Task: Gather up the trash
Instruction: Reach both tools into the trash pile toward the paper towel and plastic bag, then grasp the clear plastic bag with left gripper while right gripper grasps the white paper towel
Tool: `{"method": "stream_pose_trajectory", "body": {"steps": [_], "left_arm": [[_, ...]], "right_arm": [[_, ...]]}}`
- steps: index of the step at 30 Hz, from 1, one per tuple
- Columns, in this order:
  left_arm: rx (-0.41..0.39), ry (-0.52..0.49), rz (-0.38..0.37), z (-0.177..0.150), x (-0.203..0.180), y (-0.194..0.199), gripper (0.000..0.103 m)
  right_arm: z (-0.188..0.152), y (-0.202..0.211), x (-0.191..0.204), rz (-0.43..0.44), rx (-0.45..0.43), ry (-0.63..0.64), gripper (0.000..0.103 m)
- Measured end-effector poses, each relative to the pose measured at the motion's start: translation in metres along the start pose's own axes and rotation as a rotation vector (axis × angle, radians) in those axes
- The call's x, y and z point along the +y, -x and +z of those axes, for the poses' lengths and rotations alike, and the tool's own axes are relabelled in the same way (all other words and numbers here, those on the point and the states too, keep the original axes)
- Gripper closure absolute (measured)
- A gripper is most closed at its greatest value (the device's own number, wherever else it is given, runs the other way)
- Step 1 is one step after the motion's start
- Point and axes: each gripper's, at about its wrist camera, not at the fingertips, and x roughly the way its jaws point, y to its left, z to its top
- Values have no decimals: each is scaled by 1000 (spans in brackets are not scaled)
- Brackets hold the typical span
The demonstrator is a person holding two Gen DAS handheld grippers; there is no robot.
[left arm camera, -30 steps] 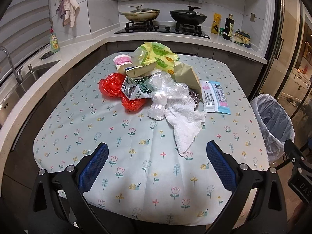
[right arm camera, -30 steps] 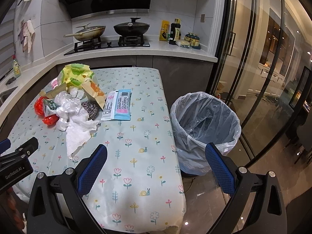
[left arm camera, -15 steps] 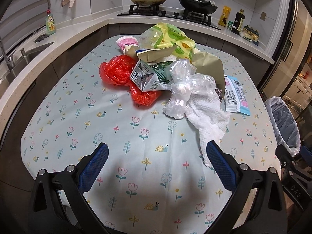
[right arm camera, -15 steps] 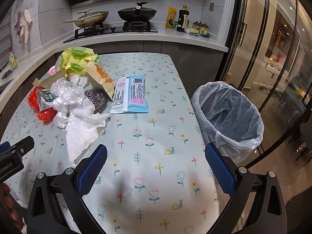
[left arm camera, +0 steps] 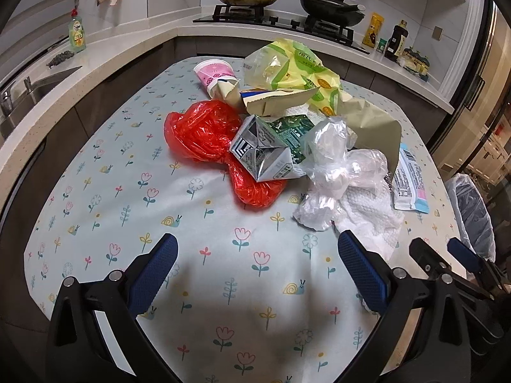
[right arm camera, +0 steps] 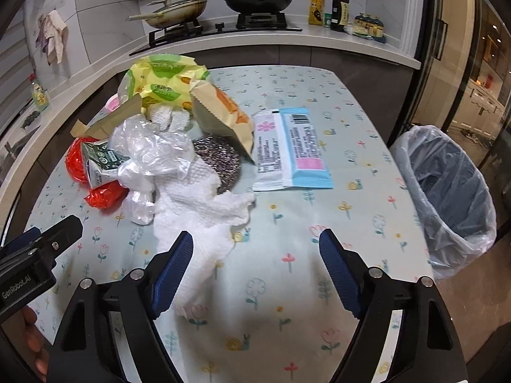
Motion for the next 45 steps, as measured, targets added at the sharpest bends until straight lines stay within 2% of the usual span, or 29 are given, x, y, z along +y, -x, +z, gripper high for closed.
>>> {"method": "stream_pose_trajectory", "body": {"steps": [4,6,8,9,11,13,22,26,29,31,33,34,35,36,39,45], "left_arm": [[6,17,-11,7,6,-7,7],[11,21,-13,10,7,-12,7],[14,23,-16,12,6,-16,7],[16,24,-19,13,5,-18,7],[21,24,-29,14,1,-22,7],[31,18,-45,15,-4,-27,7],[68,-63,-125,16,-53,-53,7],[61,-97,-106,21,-67,-69,8],[72,-92,-126,24,-70,-75,17],[81,-86,-145,24,-71,-76,27],[91,-87,-157,21,-72,-74,48],[100,-91,-166,20,-74,-74,55],[108,-92,-170,19,-74,-73,68],[115,-93,-178,18,-74,-72,72],[106,-97,-185,15,-75,-64,78],[62,-101,-190,12,-84,-35,80]], "right_arm": [[12,-23,17,30,6,19,37],[14,-36,22,30,29,35,49],[13,-48,26,40,64,45,69],[11,-52,25,50,79,43,73],[5,-53,23,67,91,38,89],[2,-47,19,78,85,37,95],[-15,-25,-18,64,95,-13,96],[-19,-24,-33,59,108,-33,96],[-20,-23,-38,62,110,-40,96],[-20,-21,-40,68,107,-41,96],[-19,-17,-39,76,101,-42,96],[-19,-15,-40,79,95,-42,96],[-18,-12,-40,82,88,-43,96],[-17,-9,-41,87,81,-45,96],[-14,4,-43,96,50,-49,96],[-6,32,-53,119,-20,-64,96]]}}
